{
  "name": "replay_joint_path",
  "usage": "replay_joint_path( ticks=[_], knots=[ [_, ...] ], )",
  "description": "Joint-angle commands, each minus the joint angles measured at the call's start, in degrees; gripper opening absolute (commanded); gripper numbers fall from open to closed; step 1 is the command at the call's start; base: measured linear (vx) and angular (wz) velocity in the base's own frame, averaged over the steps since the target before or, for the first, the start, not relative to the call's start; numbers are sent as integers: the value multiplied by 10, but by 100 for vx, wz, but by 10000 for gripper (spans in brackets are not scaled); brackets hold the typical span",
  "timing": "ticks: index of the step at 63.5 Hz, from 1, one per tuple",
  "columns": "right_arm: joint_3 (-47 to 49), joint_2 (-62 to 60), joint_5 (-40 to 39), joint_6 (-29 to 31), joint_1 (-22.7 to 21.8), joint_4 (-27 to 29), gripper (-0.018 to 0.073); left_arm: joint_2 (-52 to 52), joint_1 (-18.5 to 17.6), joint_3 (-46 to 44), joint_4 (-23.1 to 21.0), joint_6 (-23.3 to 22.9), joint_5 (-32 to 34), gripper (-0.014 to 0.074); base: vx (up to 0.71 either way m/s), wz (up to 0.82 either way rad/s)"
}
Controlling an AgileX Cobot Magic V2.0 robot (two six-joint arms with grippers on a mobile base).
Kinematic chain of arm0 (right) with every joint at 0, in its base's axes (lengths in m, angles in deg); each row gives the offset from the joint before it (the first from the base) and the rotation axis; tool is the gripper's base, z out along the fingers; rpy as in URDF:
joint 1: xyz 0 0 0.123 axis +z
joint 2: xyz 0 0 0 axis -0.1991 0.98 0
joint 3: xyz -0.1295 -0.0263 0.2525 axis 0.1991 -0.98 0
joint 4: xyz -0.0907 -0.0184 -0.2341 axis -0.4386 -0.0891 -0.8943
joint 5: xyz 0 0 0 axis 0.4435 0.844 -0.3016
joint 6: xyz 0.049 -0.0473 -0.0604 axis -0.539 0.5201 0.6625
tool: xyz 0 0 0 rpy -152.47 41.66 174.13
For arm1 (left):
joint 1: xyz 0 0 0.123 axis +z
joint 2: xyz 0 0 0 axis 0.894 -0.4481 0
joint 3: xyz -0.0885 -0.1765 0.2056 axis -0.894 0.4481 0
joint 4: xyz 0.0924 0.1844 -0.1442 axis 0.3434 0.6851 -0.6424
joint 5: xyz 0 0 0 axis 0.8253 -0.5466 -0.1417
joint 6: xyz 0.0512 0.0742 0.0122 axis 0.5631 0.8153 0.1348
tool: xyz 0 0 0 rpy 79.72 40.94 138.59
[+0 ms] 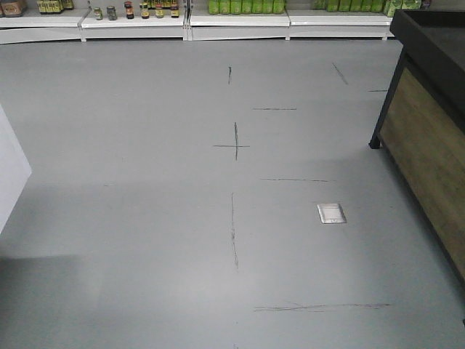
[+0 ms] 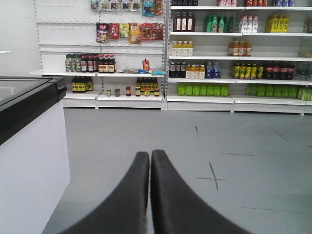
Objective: Pick three apples into basket with both arms
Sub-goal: 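Drive the base across the store floor toward the fruit tables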
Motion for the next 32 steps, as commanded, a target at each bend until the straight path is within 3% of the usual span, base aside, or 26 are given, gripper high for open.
replay_joint_path(
  ticks=[1,32],
  knots=[
    [-2,-7,-39,2,-3,-6,-5,8,1,-13,0,-1,45,-8,0,0],
    [-2,-7,-39,2,-3,-6,-5,8,1,-13,0,-1,45,-8,0,0]
  ],
)
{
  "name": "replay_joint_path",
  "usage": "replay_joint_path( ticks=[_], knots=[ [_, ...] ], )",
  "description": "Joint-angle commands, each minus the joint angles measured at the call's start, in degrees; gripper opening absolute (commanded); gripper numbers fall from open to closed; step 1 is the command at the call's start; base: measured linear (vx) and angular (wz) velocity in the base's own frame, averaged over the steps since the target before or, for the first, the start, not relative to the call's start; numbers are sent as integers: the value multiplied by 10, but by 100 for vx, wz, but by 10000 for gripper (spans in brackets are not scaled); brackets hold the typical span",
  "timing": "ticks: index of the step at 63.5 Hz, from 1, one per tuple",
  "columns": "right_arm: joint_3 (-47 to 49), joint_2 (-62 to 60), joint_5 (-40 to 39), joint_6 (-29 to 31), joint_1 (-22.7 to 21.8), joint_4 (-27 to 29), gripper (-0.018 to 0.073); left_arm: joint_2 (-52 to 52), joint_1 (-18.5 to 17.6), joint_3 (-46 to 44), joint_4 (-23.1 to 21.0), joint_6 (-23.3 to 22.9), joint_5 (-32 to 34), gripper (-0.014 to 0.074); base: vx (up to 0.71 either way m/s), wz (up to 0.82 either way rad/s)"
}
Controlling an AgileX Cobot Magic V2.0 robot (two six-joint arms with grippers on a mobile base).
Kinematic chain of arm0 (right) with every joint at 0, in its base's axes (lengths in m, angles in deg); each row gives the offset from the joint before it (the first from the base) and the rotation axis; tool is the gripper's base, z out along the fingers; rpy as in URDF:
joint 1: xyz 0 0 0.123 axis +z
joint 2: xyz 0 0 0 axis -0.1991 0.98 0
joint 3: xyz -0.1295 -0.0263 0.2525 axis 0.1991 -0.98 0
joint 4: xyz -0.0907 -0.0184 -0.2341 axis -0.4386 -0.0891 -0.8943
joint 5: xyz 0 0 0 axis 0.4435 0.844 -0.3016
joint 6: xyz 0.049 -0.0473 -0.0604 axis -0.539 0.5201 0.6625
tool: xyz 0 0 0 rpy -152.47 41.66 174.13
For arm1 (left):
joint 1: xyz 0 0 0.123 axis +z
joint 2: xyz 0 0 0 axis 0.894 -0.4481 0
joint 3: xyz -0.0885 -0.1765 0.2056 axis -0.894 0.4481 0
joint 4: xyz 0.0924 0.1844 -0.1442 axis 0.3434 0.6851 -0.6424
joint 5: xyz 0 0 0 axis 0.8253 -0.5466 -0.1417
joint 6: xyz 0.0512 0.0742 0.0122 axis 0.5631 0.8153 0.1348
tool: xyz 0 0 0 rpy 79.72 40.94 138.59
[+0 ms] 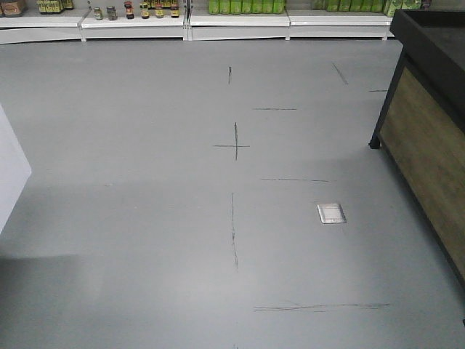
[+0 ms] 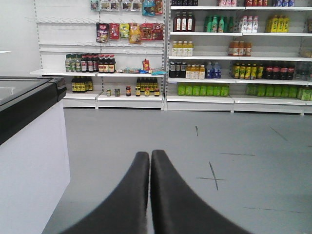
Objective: Pick three apples into basket with both arms
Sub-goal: 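Drive the base across the store floor toward the fruit tables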
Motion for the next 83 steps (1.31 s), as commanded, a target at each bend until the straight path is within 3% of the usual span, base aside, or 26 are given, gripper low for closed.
replay_joint_path(
  ticks=[1,83],
  knots=[
    [-2,-7,-39,2,-3,-6,-5,8,1,-13,0,-1,45,-8,0,0],
    [-2,-7,-39,2,-3,-6,-5,8,1,-13,0,-1,45,-8,2,5]
  ],
)
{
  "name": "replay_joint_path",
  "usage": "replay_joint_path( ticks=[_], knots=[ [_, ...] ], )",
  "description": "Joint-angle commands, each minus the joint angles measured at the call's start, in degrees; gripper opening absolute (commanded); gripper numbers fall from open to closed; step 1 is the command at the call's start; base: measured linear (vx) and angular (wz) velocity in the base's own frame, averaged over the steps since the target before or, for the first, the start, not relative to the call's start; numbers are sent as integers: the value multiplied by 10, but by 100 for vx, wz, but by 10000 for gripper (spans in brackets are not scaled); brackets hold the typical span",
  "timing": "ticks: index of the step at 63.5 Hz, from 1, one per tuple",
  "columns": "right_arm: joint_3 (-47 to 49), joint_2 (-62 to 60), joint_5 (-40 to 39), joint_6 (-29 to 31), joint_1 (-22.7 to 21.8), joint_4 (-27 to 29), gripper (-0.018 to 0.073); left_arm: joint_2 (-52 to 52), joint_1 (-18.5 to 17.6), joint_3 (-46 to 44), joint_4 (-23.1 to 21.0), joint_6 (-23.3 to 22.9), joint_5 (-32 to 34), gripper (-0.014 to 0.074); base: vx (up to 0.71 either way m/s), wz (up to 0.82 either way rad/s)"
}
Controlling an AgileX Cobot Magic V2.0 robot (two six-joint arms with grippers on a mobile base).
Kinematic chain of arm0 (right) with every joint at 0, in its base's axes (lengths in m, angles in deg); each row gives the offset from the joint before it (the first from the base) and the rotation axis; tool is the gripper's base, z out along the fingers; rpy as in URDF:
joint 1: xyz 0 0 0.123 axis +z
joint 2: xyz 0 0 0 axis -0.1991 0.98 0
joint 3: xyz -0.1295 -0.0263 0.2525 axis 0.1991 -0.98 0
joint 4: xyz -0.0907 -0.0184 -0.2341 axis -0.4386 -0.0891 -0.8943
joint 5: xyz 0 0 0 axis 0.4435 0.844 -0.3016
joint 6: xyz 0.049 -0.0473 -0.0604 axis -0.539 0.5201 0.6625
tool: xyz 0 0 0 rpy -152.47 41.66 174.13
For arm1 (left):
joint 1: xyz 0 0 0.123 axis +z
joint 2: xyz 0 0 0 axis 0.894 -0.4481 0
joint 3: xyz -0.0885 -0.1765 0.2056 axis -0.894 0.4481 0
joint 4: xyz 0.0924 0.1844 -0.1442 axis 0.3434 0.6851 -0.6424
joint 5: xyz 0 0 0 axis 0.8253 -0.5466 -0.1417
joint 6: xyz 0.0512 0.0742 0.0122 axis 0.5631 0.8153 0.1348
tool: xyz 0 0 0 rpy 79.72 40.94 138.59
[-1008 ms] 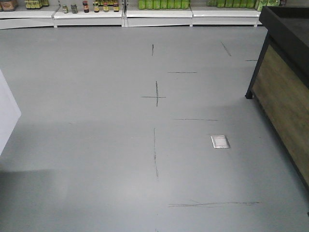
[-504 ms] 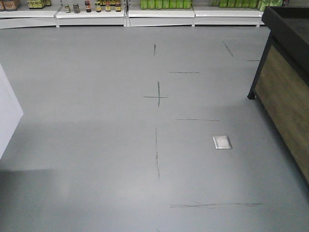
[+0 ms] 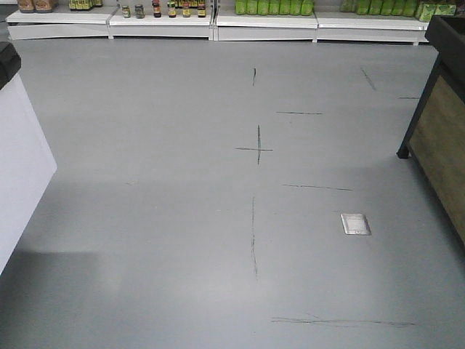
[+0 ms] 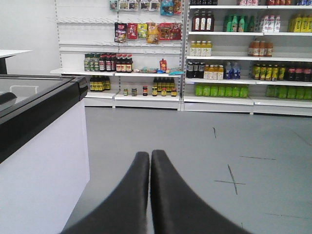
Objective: Pick three apples into basket with both arms
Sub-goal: 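Drive the base across the store floor toward the fruit tables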
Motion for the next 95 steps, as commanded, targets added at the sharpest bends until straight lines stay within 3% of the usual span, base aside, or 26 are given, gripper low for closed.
replay_joint_path(
  ticks=[1,95],
  knots=[
    [-2,-7,-39,2,-3,-6,-5,8,1,-13,0,-1,45,-8,8,9],
    [-2,-7,-39,2,-3,-6,-5,8,1,-13,0,-1,45,-8,11,11]
  ],
)
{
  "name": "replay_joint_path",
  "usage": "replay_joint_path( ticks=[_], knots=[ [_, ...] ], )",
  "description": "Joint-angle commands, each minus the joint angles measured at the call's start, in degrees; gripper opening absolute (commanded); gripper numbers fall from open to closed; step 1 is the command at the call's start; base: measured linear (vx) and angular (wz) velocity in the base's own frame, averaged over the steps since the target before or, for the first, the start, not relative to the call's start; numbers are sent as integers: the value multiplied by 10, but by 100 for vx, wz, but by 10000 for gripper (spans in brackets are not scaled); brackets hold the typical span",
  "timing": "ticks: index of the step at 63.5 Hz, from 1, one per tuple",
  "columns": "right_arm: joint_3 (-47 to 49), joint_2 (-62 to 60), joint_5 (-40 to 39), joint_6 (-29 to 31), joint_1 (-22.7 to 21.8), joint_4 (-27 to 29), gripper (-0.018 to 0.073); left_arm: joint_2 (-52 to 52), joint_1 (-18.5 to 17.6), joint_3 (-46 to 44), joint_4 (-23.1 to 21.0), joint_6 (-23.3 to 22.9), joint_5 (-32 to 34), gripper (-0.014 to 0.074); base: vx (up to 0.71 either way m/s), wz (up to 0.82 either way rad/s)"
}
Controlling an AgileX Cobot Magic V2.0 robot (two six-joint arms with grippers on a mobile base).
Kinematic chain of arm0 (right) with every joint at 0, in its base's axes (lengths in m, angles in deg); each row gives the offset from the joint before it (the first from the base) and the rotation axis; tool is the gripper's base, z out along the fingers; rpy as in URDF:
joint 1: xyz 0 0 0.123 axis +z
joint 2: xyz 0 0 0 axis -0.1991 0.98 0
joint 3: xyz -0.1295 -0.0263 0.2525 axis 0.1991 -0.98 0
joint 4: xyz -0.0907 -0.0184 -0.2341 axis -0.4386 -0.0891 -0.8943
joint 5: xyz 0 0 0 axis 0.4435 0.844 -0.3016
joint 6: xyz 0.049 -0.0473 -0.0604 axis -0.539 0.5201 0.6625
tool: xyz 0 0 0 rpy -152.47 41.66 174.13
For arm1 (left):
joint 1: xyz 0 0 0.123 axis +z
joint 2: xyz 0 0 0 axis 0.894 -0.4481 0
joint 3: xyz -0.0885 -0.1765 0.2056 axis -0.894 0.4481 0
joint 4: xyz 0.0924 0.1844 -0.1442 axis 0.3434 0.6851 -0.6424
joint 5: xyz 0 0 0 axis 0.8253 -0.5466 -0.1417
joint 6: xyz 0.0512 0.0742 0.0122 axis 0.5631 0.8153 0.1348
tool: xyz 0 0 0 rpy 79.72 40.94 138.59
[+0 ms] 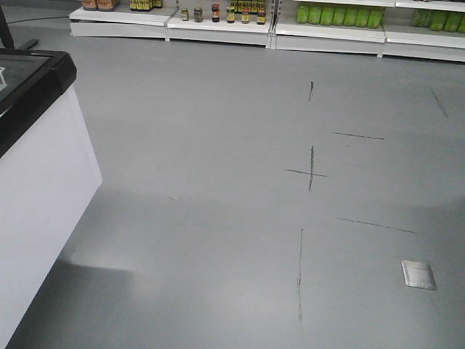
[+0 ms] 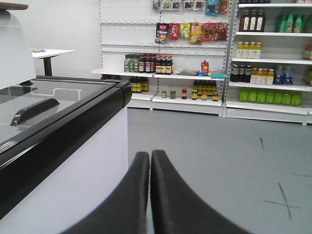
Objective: Pick three apples into basket with both arms
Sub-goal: 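Drive the base across the store floor toward the fruit tables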
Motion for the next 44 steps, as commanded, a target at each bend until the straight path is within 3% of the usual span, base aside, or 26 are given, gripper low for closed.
replay_joint_path(
  ticks=[1,44],
  knots=[
    [-2,-7,-39,2,-3,-6,-5,8,1,-13,0,-1,45,-8,15,-6],
    [-2,-7,-39,2,-3,-6,-5,8,1,-13,0,-1,45,-8,19,-10]
  ],
)
